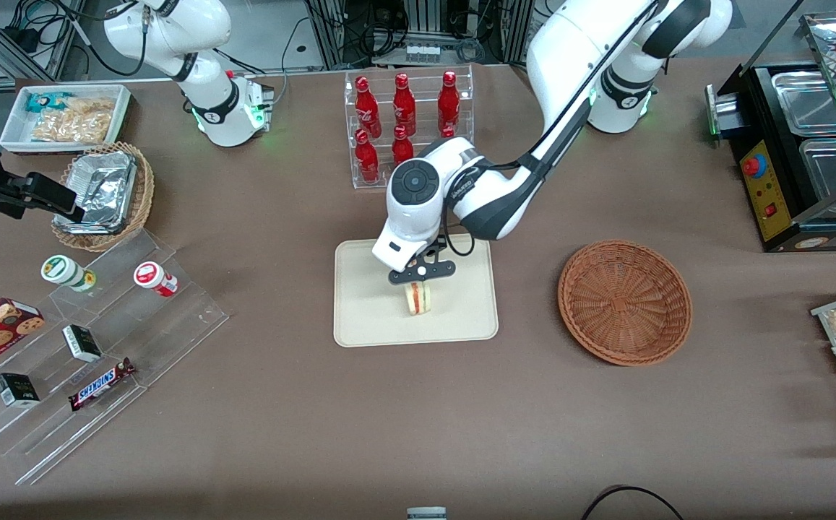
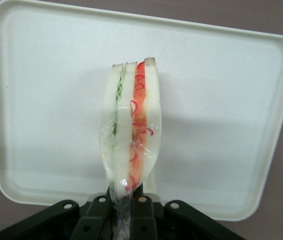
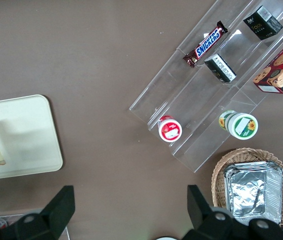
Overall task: Place sandwich from basket to tray
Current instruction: 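Lift the sandwich and carry it over the cream tray, then lower the sandwich onto the tray and open the left gripper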
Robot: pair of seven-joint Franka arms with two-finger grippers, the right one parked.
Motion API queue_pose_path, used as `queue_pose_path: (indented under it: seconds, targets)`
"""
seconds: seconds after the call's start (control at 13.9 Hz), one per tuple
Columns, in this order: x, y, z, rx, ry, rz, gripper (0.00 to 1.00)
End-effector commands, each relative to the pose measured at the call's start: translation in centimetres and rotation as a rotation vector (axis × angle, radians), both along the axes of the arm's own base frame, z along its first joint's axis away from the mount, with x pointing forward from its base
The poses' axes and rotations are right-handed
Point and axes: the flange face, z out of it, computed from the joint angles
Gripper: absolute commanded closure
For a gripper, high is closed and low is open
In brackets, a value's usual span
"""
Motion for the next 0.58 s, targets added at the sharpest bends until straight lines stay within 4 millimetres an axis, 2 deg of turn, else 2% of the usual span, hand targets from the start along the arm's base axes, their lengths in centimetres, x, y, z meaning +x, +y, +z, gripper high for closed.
queue_pose_path:
  seconds: [0.0,0.36,0.43,0.5]
  targets:
    - [-1.0,-1.7,-1.2,0.036,-0.037,-0.036,0.93]
    - [-2.2,-2.5,-3.5,0.087,-0.063,-0.108,0.89]
    - [-2.3,-2.4,-3.9,0.094,-0.062,-0.111,0.83]
    - [-2.4,-2.5,-4.3,0.098,-0.058,-0.105,0.63]
